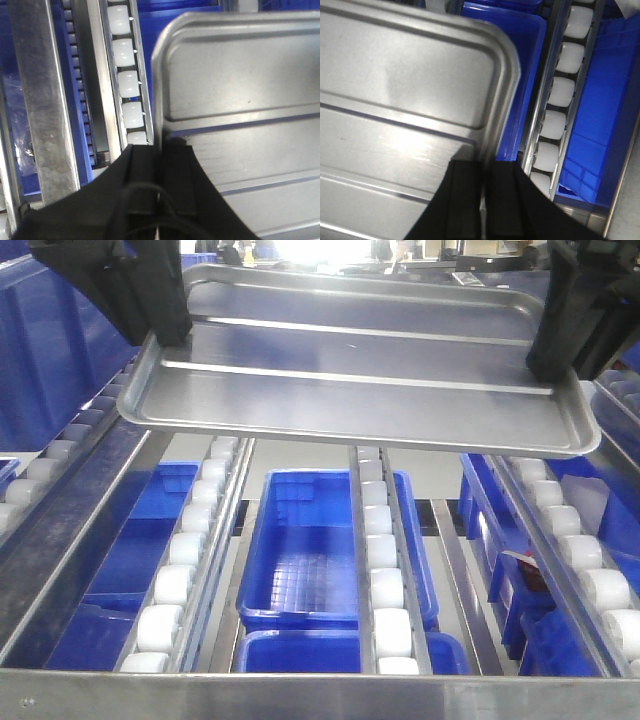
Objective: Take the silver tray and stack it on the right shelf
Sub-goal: 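Lift the silver tray up off the shelf with both grippers, then hold the tray raised with both grippers while the base drives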
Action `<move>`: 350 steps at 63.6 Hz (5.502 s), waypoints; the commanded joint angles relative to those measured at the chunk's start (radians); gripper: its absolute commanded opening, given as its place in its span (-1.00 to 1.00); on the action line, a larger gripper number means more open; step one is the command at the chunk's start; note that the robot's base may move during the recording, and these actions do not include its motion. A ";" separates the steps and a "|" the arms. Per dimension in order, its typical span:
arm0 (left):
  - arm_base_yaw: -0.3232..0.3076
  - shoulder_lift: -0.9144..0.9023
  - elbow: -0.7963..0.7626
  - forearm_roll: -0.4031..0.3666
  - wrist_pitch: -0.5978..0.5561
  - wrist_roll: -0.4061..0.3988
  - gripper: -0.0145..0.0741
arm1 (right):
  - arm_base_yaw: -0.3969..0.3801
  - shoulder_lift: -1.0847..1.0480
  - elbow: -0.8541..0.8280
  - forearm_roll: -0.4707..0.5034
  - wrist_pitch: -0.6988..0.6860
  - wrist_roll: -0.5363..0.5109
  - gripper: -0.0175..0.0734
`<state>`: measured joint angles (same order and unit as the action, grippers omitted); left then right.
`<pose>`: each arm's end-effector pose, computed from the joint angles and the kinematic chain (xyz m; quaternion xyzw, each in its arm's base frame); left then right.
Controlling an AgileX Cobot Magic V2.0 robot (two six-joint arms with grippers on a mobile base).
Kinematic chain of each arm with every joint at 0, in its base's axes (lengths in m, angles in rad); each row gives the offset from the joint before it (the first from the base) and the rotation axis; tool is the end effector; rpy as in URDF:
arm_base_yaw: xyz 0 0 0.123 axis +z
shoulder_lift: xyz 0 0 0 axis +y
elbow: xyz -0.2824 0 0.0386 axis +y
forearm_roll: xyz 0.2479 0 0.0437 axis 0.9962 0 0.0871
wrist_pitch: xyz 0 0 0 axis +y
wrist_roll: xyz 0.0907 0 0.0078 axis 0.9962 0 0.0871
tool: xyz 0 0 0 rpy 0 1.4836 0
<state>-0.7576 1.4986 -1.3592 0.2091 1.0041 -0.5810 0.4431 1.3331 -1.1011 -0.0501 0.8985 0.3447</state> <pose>0.2394 -0.2045 0.3386 0.1165 0.9553 -0.0790 0.2601 0.2437 0.1117 0.3134 -0.0574 0.9635 0.0788 0.2495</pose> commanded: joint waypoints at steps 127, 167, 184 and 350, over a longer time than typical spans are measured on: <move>-0.007 -0.041 -0.035 0.046 -0.013 0.004 -0.88 | -0.002 -0.034 -0.035 -0.024 0.035 -0.030 -0.49; -0.007 -0.041 -0.035 0.046 -0.013 0.004 -0.88 | -0.002 -0.034 -0.035 -0.024 0.035 -0.030 -0.49; -0.007 -0.041 -0.035 0.046 -0.013 0.004 -0.88 | -0.002 -0.034 -0.035 -0.024 0.035 -0.030 -0.49; -0.005 -0.038 -0.035 0.043 -0.013 0.004 -0.88 | -0.002 -0.030 -0.035 -0.024 0.033 -0.030 -0.49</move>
<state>-0.7617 1.4986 -1.3608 0.2063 1.0189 -0.5810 0.4431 1.3331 -1.1034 -0.0399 0.9426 0.3484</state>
